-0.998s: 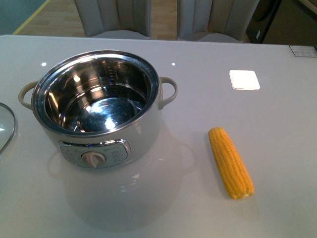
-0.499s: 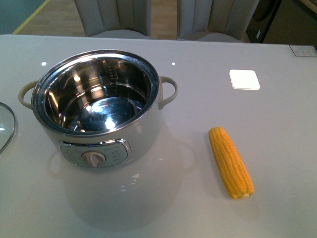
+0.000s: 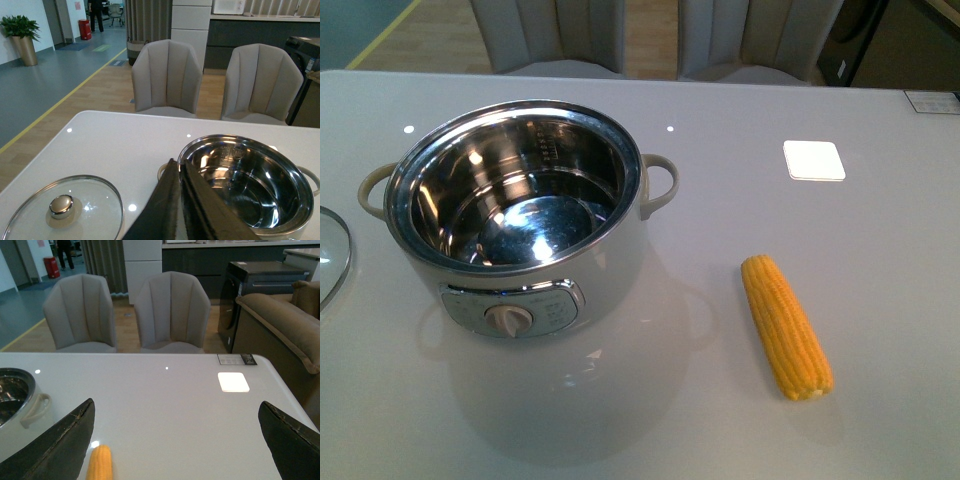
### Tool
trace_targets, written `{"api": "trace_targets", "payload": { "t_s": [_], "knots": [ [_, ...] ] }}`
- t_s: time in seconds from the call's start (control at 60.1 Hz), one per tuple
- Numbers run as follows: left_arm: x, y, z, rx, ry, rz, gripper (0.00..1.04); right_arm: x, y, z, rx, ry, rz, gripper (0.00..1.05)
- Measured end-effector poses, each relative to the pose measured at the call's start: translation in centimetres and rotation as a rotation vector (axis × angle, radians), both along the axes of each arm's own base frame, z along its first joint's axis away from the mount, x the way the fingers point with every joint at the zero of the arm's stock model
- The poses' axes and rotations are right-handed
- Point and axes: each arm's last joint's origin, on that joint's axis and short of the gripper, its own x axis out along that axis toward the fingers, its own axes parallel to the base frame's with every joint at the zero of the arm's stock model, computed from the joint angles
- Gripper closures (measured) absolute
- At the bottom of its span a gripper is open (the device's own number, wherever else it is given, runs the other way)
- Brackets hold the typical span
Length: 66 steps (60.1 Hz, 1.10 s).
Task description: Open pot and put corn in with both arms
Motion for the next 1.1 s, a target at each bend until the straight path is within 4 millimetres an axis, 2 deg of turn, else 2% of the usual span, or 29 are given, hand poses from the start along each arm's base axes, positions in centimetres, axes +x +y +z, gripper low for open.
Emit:
{"api": "trace_targets", "payload": {
  "t_s": [0.067, 0.133, 0.183, 0.299, 0.449, 0.615, 0.732, 0.914, 1.097],
  "knots": [
    [0.0, 0.0, 0.0, 0.0, -0.001, -0.001, 0.75, 0.3, 0.1, 0.1, 0.105, 0.346, -0.04, 0.09],
    [0.0, 0.0, 0.0, 0.0, -0.001, -0.001, 0.64, 0.4, 0.2, -0.5, 0.146, 0.521, -0.06, 0.09],
    [0.0, 0.0, 0.0, 0.0, -0.001, -0.001, 0.57, 0.5, 0.2, -0.8, 0.16, 0.566, -0.063, 0.09],
    [0.0, 0.0, 0.0, 0.0, -0.001, -0.001, 0.32, 1.5, 0.7, -0.2, 0.169, 0.571, -0.022, 0.09],
    [0.0, 0.0, 0.0, 0.0, -0.001, -0.001, 0.06, 4.3, 1.5, 0.3, 0.133, 0.566, 0.054, 0.09],
    [0.0, 0.0, 0.0, 0.0, -0.001, -0.001, 0.07, 8.3, 2.7, 0.1, 0.051, 0.551, 0.144, 0.09],
    [0.0, 0.0, 0.0, 0.0, -0.001, -0.001, 0.07, 11.2, 3.3, -1.2, -0.016, 0.562, 0.175, 0.09],
    [0.0, 0.0, 0.0, 0.0, -0.001, -0.001, 0.07, 15.0, 3.8, -5.4, -0.135, 0.608, 0.205, 0.09],
    [0.0, 0.0, 0.0, 0.0, -0.001, -0.001, 0.07, 16.8, 4.1, -8.9, -0.182, 0.657, 0.24, 0.09]
  ]
}}
